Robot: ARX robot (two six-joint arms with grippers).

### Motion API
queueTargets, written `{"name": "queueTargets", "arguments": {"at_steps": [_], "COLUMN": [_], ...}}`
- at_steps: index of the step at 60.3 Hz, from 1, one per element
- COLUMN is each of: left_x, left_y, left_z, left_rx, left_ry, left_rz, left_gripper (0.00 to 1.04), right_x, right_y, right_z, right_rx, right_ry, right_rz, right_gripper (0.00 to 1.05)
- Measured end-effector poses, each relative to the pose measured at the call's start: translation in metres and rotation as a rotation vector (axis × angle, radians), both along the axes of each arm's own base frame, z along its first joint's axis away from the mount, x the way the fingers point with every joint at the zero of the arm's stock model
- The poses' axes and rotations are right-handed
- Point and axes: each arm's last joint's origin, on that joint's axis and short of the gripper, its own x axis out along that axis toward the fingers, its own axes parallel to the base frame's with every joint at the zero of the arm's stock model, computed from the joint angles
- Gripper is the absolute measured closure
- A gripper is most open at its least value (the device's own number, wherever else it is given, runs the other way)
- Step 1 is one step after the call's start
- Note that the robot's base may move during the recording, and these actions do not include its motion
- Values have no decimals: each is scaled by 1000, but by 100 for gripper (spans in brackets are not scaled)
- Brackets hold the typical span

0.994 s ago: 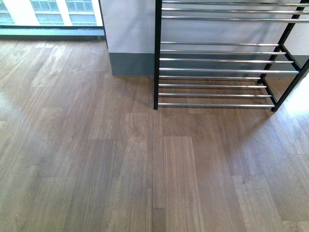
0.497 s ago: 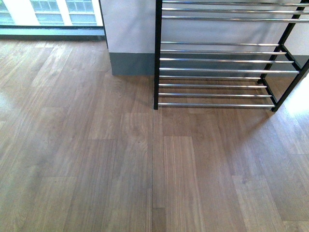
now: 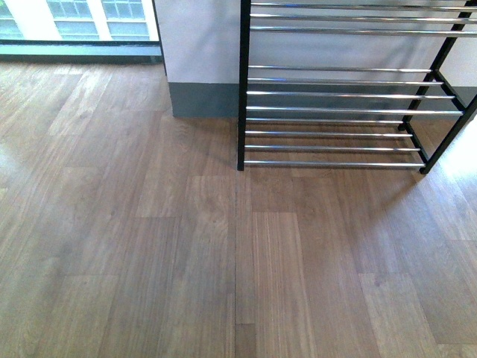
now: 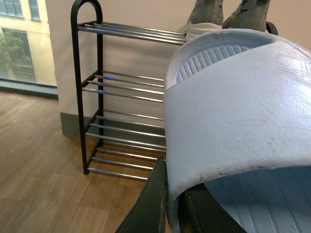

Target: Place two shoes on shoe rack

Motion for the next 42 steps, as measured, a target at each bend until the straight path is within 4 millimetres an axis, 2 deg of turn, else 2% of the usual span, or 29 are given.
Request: {"name": "queueTargets", "arguments": {"at_steps": [42], "left_x": [0], "left_y": [0], "left_z": [0], "left_rx": [0], "left_ry": [3], "left_rz": [4], "left_gripper": [103], "right_x": [0], "right_y": [0], "right_z": [0], "right_rx": [3], "right_ry": [1], "right_rz": [3], "right_gripper": [103]}}
